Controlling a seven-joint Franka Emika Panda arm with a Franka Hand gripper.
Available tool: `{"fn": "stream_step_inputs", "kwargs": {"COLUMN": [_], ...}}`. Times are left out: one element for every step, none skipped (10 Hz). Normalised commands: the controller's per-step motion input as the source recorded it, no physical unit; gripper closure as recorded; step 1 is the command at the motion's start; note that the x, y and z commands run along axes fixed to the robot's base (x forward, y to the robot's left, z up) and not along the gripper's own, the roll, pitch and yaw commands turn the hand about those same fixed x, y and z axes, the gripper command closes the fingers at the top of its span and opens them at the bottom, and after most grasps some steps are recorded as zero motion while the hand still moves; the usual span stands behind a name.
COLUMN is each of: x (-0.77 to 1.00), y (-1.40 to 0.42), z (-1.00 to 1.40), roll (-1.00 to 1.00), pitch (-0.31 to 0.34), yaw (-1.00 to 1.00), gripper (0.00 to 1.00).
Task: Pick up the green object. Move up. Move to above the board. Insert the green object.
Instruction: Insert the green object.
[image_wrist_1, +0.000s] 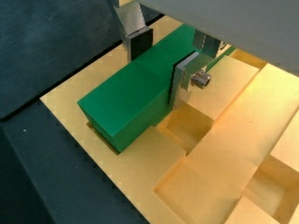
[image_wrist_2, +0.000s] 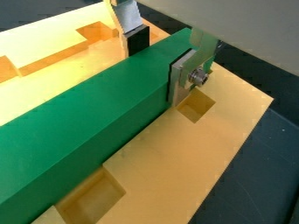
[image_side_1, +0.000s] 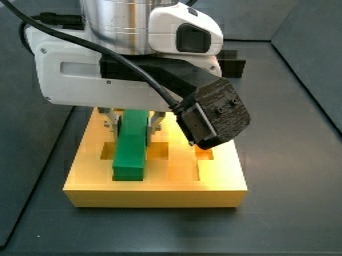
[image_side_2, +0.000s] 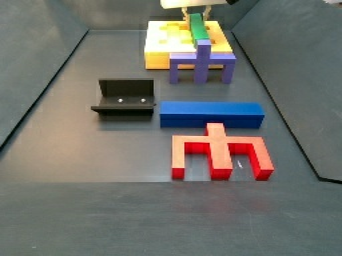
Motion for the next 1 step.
{"fn": "stream_step_inputs", "kwargs": {"x": [0.00], "y": [0.00], "z": [0.00], "roll": [0.00], "pitch": [0.000], "yaw": [0.00], "gripper": [1.00]}}
